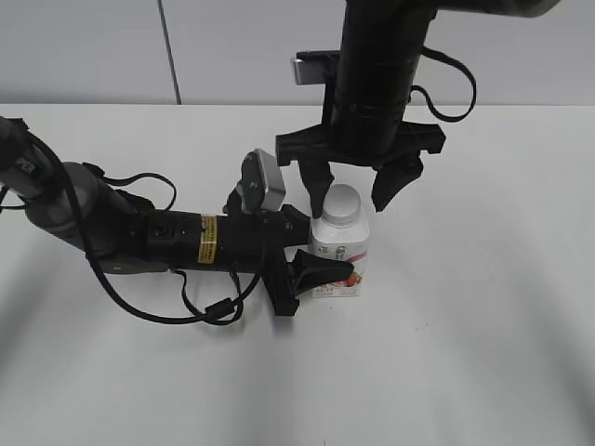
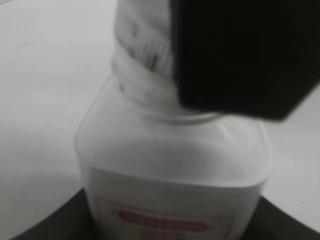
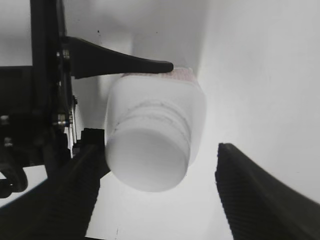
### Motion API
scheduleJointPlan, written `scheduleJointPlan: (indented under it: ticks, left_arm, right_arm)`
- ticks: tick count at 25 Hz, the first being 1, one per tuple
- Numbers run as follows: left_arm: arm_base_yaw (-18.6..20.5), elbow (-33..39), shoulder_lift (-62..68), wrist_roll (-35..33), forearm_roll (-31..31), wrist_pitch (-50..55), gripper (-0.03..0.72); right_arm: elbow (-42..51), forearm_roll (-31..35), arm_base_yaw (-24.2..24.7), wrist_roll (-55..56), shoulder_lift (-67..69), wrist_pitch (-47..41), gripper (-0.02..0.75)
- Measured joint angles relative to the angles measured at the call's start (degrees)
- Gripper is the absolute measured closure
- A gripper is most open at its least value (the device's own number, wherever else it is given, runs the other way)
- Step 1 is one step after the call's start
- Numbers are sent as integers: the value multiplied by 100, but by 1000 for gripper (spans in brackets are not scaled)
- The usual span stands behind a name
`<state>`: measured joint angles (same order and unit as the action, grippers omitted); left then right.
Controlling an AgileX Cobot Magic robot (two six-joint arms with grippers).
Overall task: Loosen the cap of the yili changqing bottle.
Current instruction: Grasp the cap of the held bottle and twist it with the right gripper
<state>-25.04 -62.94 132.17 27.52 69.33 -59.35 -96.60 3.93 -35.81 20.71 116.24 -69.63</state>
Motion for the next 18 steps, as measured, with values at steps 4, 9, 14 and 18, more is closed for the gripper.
scheduleJointPlan:
  ticks: [4, 9, 14, 18]
  left_arm:
    - [0, 0, 0, 0, 0, 0, 303]
    - [0, 0, 0, 0, 0, 0, 303]
    - [0, 0, 0, 0, 0, 0, 303]
    - [0, 0, 0, 0, 0, 0, 303]
  right_arm:
    - [0, 36, 0, 33, 167, 19, 186]
    - [0, 72, 0, 111, 175, 74, 306]
    - [0, 66, 0, 123, 175, 85, 342]
    - [0, 66, 0, -175, 175, 65, 342]
